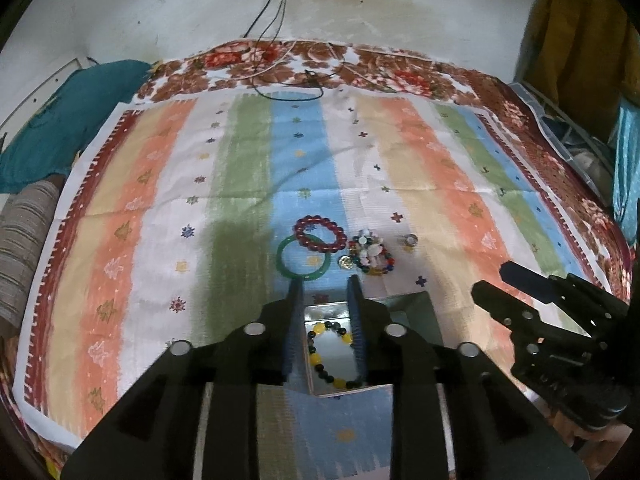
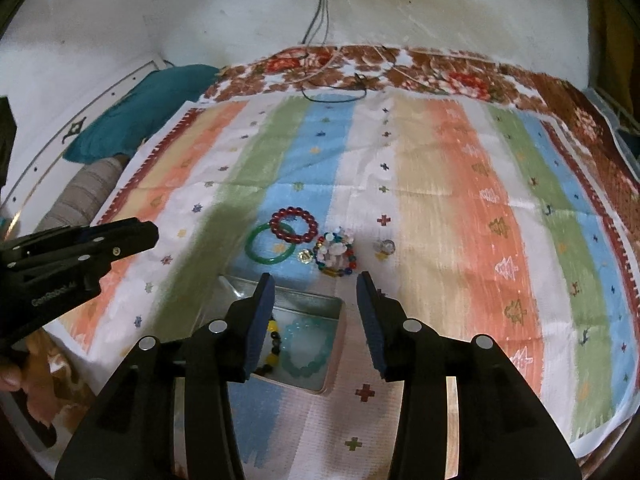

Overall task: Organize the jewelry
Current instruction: 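Open the right tool over the tin while the left tool releases its bracelet there, then move both open tools back toward the remaining bracelets beside the tin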

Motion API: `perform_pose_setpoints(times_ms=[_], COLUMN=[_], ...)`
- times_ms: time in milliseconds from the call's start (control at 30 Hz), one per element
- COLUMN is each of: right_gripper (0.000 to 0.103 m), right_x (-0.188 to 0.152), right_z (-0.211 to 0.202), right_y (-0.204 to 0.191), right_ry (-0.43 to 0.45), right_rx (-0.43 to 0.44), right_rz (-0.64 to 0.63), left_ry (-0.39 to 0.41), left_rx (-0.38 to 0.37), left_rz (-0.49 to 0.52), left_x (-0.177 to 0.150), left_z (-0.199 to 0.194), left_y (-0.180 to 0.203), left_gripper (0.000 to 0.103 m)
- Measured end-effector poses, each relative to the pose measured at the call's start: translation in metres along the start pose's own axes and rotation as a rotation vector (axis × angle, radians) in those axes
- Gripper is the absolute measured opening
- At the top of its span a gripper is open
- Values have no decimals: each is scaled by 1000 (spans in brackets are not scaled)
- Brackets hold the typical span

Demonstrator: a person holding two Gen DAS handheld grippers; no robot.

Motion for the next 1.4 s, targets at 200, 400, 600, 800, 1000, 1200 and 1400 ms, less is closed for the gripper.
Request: perform_pose_setpoints(times_ms=[200, 400, 600, 800, 1000, 1200, 1400], right_gripper=[54, 61, 67, 71, 71, 71, 71], right_x=[3, 7, 11, 14, 19, 24, 29], right_z=[8, 17, 20, 25, 39, 54, 68], right_y=[5, 7, 8, 8, 10, 10, 17], right_ry=[-19, -44, -44, -54, -74, -95, -109], right_rx=[-1, 12, 12, 0, -22, -32, -83], right_rz=[22, 40, 35, 27, 18, 2, -4], left_ry=[-35, -44, -48, -48, -68, -94, -107], left_rx=[26, -1, 28, 61, 80, 77, 91], left_rz=[-34, -94, -83, -94, -87, -127, -127], left_x=[3, 8, 10, 13, 14, 16, 19], left_z=[14, 23, 31, 41, 56, 71, 83], left_y=[-14, -26, -27, -36, -40, -46, -48], left_gripper=[45, 58, 69, 76, 80, 81, 81])
Point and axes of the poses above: each gripper's, at about its wrist camera, not at the fingertips, and z roughly the way its jaws point, y to its right, x to its top, the point moved 3 cm from there along z, roughly the way its jaws point, and after that the axes turned 2 degrees about z, right-handed, at the moved point
